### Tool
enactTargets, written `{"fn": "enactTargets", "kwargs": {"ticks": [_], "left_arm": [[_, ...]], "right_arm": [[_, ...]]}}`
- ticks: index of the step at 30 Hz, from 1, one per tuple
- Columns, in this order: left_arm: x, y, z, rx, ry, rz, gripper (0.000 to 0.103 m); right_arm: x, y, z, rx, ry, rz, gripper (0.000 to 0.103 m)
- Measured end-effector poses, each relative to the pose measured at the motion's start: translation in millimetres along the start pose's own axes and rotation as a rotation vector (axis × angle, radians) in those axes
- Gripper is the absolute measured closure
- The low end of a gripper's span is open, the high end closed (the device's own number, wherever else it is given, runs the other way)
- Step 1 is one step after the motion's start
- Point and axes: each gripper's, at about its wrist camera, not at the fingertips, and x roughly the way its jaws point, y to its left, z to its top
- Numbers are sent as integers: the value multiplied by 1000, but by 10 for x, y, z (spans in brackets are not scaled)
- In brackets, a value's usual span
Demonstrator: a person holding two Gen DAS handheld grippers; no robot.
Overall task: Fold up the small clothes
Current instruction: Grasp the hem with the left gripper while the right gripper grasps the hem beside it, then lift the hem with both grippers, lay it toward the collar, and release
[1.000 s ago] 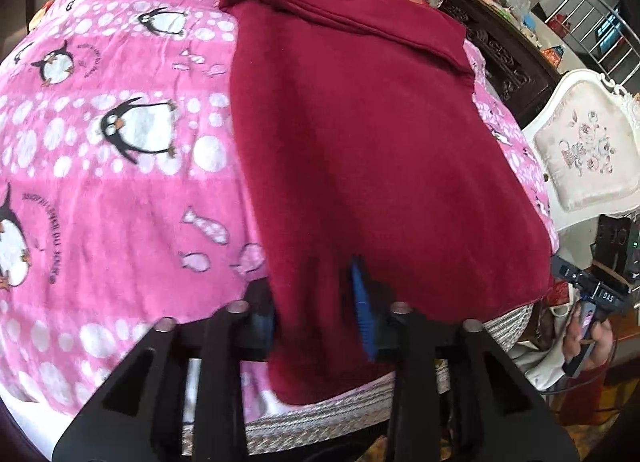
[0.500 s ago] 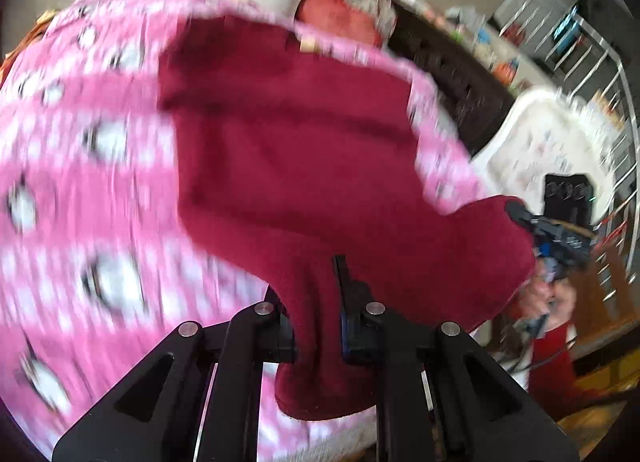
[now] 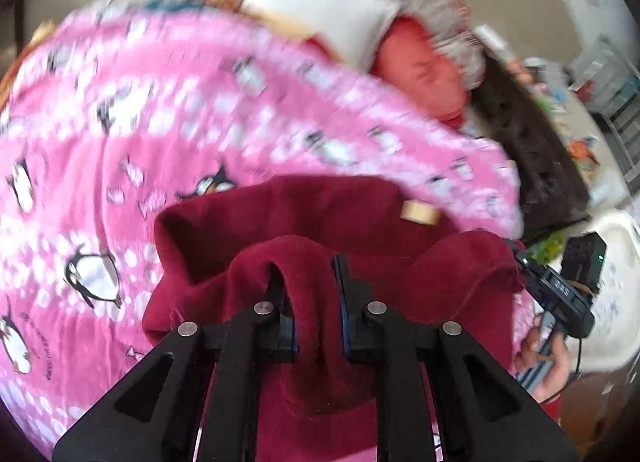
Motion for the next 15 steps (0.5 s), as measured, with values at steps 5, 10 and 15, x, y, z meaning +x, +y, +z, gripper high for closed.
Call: {"fn": "enactTargets", "kwargs": {"ticks": [5, 10, 15], "left_arm": [[-306, 88, -19, 15, -5, -156, 57], [-786, 36, 105, -3, -190, -120, 15], [-873, 33, -42, -1, -169, -128, 15]], "right_arm": [[-543, -239, -14, 84, -162, 93, 55], [-933, -140, -72, 60, -234, 123, 55], [-659, 506, -295, -206, -86, 107, 55]]}}
